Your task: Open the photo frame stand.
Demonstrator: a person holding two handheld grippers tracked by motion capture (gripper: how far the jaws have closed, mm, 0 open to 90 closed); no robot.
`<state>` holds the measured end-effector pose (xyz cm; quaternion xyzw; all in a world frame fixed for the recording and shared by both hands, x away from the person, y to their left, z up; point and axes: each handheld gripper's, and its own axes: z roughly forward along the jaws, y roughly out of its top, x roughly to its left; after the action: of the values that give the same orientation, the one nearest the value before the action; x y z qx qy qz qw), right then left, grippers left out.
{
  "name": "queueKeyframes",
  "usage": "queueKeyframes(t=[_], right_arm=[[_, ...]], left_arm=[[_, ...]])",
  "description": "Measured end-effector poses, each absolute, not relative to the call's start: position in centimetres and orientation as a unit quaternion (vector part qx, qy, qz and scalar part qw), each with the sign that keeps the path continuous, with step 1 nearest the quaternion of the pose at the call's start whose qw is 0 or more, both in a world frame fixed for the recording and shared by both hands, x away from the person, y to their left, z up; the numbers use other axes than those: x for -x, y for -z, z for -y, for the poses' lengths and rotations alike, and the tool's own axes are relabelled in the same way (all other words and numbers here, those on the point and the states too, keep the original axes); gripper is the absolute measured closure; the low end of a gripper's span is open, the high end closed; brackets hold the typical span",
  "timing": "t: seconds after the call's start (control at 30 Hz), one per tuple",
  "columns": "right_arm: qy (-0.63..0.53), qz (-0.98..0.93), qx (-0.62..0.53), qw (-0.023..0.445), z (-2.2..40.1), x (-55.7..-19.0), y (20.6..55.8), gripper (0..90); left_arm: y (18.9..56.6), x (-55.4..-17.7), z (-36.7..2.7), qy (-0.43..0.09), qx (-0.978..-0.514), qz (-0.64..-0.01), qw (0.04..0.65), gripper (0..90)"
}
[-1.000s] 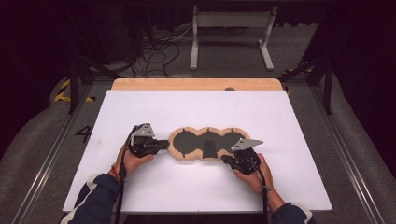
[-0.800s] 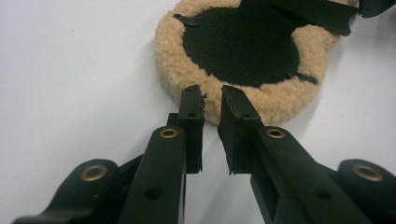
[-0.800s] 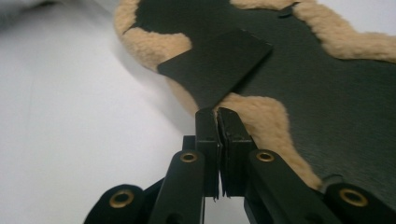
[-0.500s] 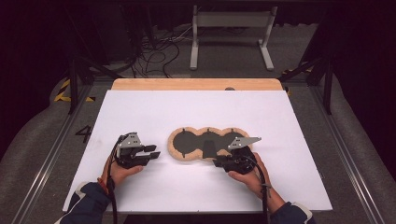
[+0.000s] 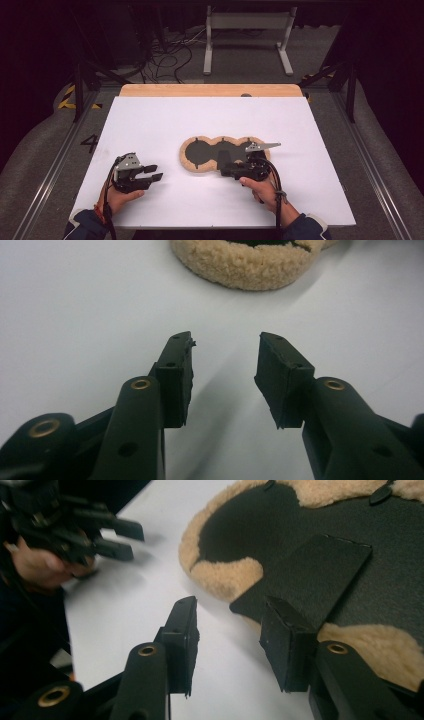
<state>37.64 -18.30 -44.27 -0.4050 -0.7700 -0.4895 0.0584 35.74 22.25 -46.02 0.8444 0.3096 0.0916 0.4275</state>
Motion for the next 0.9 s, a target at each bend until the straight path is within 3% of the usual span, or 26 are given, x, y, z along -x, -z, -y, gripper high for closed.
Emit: queueKeyframes(t=[0.23, 0.5, 0.9], right_arm=[[0.513, 0.722, 0.447, 0.13, 18.0, -39.4, 45.1, 60.1], [0.494, 0.735, 0.454, 0.098, 18.5, -38.9, 43.4, 58.2], [0.445, 0.762, 0.456, 0.114, 20.6, -37.2, 44.6, 58.2]], left_arm=[[46.2, -35.9, -21.4, -0.085, -0.852, -0.297, 0.423, 53.3], [46.2, -35.9, -21.0, -0.084, -0.86, -0.286, 0.415, 52.1], [46.1, -35.9, -20.6, -0.089, -0.864, -0.277, 0.411, 50.5]])
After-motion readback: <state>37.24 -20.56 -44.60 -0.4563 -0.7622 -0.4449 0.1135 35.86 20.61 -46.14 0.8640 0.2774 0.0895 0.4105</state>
